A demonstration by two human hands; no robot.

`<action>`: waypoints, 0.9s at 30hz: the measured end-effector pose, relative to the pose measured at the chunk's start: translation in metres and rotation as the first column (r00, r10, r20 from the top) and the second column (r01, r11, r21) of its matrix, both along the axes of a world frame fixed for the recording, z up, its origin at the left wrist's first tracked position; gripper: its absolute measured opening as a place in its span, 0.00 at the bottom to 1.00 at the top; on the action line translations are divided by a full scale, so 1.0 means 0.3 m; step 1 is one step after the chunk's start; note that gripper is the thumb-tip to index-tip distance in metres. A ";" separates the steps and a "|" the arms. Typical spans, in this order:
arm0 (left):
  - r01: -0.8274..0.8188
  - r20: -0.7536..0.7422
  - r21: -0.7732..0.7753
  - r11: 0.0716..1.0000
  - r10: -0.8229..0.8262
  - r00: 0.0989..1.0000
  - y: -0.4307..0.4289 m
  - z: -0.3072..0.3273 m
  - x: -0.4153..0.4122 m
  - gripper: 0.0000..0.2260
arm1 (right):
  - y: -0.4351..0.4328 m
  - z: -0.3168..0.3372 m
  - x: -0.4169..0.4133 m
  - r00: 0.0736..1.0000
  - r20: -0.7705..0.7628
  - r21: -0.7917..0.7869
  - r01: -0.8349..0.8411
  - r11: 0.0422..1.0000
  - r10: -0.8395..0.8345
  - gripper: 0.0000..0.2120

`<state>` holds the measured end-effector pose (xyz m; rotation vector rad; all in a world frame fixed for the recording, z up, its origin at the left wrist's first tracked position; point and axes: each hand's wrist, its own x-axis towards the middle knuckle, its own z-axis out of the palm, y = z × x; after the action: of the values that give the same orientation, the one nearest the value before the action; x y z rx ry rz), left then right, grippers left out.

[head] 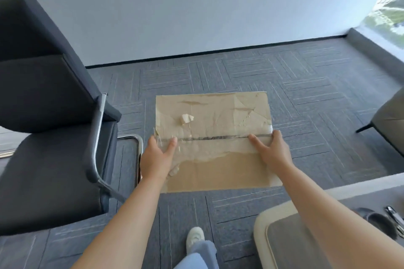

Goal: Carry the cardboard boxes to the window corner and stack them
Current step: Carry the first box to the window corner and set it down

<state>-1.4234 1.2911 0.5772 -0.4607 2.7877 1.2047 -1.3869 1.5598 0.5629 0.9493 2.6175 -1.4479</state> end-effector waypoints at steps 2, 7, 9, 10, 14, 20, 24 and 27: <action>0.060 -0.012 0.017 0.998 -0.060 0.998 0.022 0.017 -0.145 0.30 | 0.011 0.013 -0.103 0.999 -0.007 -0.004 0.052 0.999 -0.052 0.29; 0.179 -0.015 -0.017 0.984 -0.180 0.984 0.123 0.045 -0.457 0.32 | 0.089 0.029 -0.305 0.985 -0.016 -0.003 0.170 0.985 -0.170 0.27; 0.216 -0.004 -0.009 0.976 -0.216 0.976 0.173 0.040 -0.573 0.32 | 0.133 0.026 -0.385 0.979 -0.015 -0.008 0.204 0.979 -0.204 0.26; 0.230 -0.004 -0.002 0.973 -0.230 0.973 0.201 0.038 -0.629 0.31 | 0.156 0.021 -0.427 0.975 -0.017 -0.016 0.219 0.975 -0.220 0.26; 0.269 -0.016 0.018 0.963 -0.269 0.963 0.347 0.038 -0.856 0.29 | 0.277 -0.010 -0.619 0.964 -0.023 -0.049 0.264 0.963 -0.266 0.25; 0.319 -0.002 -0.021 0.947 -0.320 0.948 0.623 0.041 -1.229 0.30 | 0.525 -0.012 -0.942 0.949 -0.024 -0.068 0.314 0.947 -0.316 0.23; 0.369 -0.021 -0.018 0.929 -0.369 0.929 0.829 0.069 -1.459 0.31 | 0.711 0.012 -1.134 0.931 -0.034 -0.064 0.360 0.931 -0.363 0.24; 0.395 -0.023 -0.007 0.919 -0.395 0.918 0.950 0.079 -1.608 0.32 | 0.819 0.033 -1.254 0.918 -0.044 -0.058 0.391 0.919 -0.393 0.23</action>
<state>-1.9058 1.5762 0.6008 0.1202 2.7147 1.1143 -1.7632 1.8055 0.5730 1.5195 2.5137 -1.6206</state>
